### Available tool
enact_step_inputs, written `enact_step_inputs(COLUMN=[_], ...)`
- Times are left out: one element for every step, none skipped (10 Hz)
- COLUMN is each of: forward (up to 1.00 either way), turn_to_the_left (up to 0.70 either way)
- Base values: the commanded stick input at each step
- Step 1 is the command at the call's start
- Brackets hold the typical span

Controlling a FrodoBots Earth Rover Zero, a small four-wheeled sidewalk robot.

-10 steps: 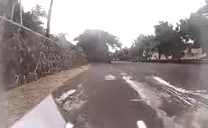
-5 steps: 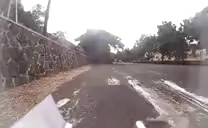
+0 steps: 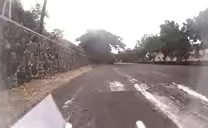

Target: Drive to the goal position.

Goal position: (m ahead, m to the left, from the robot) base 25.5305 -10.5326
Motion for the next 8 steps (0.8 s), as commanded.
enact_step_inputs(forward=[1.0,1.0,1.0,1.0,1.0,1.0,1.0,1.0], turn_to_the_left=[-0.18,-0.08,-0.04,-0.12,0.0,0.0,-0.16,-0.04])
